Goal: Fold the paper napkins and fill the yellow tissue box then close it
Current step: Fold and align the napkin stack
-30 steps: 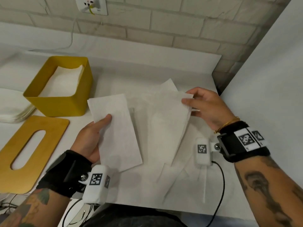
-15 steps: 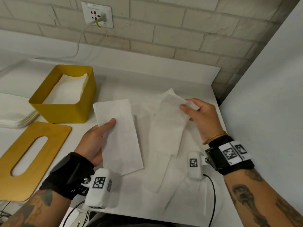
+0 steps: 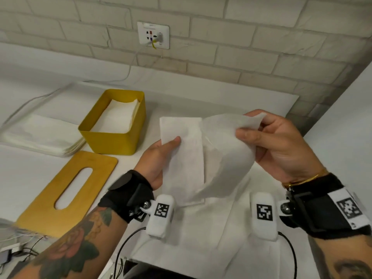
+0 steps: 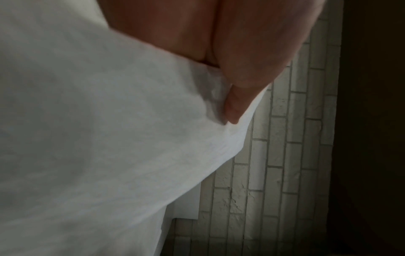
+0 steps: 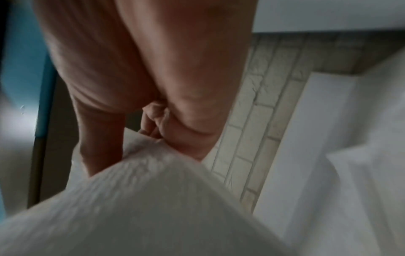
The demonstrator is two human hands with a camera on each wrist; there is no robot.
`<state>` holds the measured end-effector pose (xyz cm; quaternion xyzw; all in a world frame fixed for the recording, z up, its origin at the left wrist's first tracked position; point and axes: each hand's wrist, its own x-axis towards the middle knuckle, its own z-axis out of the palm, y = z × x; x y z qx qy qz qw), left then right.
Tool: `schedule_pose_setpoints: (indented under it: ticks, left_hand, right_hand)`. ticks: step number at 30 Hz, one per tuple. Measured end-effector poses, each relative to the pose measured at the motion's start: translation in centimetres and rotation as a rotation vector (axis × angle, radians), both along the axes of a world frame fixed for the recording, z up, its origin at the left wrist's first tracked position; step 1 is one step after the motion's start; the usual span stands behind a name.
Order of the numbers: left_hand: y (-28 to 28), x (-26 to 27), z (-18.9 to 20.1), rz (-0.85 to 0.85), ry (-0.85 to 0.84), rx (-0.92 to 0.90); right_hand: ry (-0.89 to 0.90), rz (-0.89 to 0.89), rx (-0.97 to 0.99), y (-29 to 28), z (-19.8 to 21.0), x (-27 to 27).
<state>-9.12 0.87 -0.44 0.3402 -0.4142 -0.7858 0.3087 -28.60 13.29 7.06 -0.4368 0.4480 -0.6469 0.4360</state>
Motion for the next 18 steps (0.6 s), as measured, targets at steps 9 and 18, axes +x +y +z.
schedule_pose_setpoints:
  ticks: [9,18]
  left_hand:
    - [1.8,-1.0,0.4,-0.062,0.094,0.057]
    - [2.2,-1.0,0.0,-0.066,0.046,0.015]
  right_hand:
    - [0.100,-0.400,0.227,-4.0,-5.4,3.1]
    - [0.134,-0.459,0.212,-4.6,-6.4,3.8]
